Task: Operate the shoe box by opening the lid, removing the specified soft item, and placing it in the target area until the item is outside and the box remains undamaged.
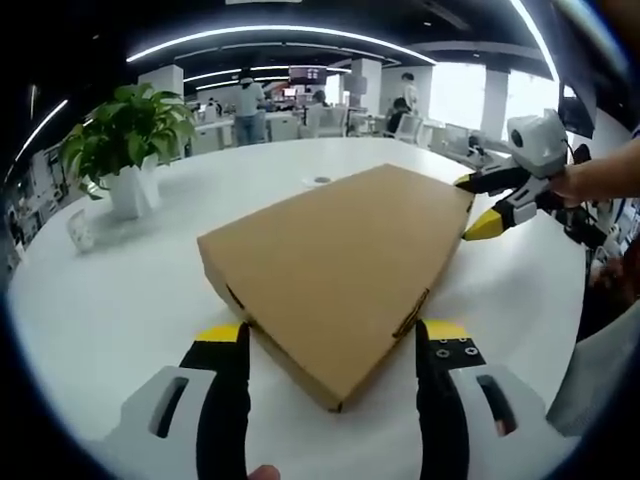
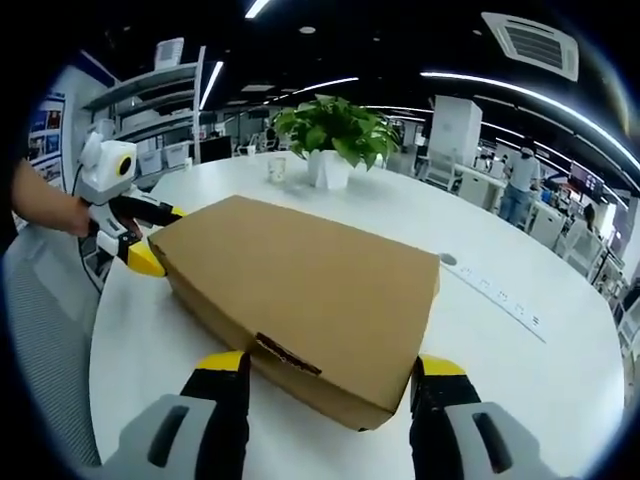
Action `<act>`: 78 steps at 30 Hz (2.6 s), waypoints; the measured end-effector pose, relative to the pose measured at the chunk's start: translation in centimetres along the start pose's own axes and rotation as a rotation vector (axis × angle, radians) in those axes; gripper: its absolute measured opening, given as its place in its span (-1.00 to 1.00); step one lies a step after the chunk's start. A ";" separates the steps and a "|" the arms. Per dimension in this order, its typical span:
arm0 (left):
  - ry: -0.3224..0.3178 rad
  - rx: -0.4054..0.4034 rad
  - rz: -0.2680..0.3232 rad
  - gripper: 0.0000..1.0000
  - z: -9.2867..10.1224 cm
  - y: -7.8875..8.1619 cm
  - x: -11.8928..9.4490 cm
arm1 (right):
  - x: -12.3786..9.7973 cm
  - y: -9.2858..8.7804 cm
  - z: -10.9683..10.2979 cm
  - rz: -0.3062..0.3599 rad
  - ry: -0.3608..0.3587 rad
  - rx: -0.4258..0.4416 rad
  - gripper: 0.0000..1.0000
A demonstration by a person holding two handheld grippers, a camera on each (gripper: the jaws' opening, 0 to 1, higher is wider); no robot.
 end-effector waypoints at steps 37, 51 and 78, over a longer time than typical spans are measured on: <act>-0.070 0.021 -0.031 0.31 -2.3 -0.1 -0.5 | 0.4 0.2 -2.5 0.012 -0.070 0.054 0.24; -0.102 0.034 -0.043 0.30 -3.3 0.0 -0.4 | 0.6 0.4 -3.2 0.016 -0.105 0.069 0.24; -0.144 0.043 -0.059 0.27 -5.3 0.0 -0.8 | 1.4 0.8 -5.2 0.022 -0.175 0.092 0.24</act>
Point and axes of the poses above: the point that each gripper's makers call its tool centre point, and the gripper's own axes: x roughly forward along the fingers, z roughly to its right, y roughly out of its top, the point moved 4 cm from there along -x, roughly backward along the fingers, and after that the axes turned 12 degrees about z, right-handed, at the moved point
